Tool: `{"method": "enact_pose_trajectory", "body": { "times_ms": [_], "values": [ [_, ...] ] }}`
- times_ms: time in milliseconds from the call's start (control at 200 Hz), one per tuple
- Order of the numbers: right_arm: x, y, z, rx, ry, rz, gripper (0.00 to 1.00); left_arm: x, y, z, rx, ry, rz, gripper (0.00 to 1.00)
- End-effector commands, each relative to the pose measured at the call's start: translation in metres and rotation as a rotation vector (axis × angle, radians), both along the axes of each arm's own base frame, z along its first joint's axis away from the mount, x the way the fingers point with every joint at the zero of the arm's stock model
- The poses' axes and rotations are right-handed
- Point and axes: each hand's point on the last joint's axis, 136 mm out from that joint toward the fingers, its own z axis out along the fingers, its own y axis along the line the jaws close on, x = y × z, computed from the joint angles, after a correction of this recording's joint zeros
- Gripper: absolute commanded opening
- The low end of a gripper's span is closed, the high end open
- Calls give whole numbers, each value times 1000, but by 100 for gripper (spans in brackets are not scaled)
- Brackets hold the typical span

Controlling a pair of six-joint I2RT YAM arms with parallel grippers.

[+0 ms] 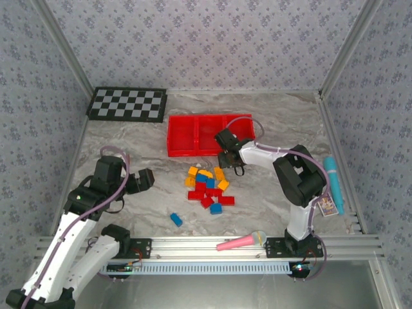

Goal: Sort the legos into containers by color
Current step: Pick up the lego from the center of the table, then place the lego in the container.

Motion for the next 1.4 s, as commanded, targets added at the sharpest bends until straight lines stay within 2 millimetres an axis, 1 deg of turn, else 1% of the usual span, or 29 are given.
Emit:
{"method": "enact_pose_trajectory", "body": {
  "times_ms": [0, 250, 360, 450, 540, 690, 760, 825, 855, 880, 885, 895, 935, 1000, 1054, 1184, 1279, 1394],
  "values": [
    [-1, -3, 0, -33, 2, 6, 47, -1, 8, 15, 23, -51, 23, 100],
    [-1, -1, -1, -30, -2, 16, 38, -3, 12, 21, 19, -84, 34, 100],
    [-1, -2, 5, -31, -14, 14, 32, -3, 10, 21, 14, -85, 26, 100],
    [-5, 0, 16, -19, -33, 21, 27, -3, 8, 23, 3, -92, 19, 100],
    [-11, 0, 34, -17, -64, 28, 25, -4, 7, 27, -11, -106, 13, 100],
    [-20, 3, 78, 20, -140, 49, 23, -7, 3, 34, -47, -146, -5, 100],
    [-21, 2, 98, 49, -170, 54, 22, -8, -2, 42, -79, -181, -31, 100],
    [-15, -2, 115, 54, -204, 58, 22, -10, -7, 49, -114, -218, -54, 100],
    [-11, -6, 120, 53, -214, 56, 22, -11, -8, 51, -126, -235, -60, 100],
    [-8, -10, 119, 45, -211, 57, 22, -11, -9, 54, -136, -248, -64, 100],
    [-5, -8, 125, 54, -222, 55, 22, -12, -9, 54, -137, -250, -65, 100],
    [-1, -8, 130, 59, -231, 55, 22, -12, -10, 55, -141, -255, -67, 100],
    [8, -12, 135, 60, -235, 50, 22, -13, -11, 58, -154, -271, -77, 100],
    [24, -19, 137, 60, -233, 37, 21, -15, -17, 62, -174, -285, -110, 100],
    [36, -23, 135, 77, -223, 26, 20, -18, -29, 66, -209, -289, -175, 100],
    [62, -34, 120, 120, -185, -12, 20, -20, -53, 66, -285, -242, -284, 100],
    [74, -36, 110, 136, -170, -22, 21, -21, -57, 62, -289, -215, -309, 100],
    [80, -37, 98, 142, -143, -29, 25, -20, -54, 57, -268, -209, -292, 100]
  ]
}}
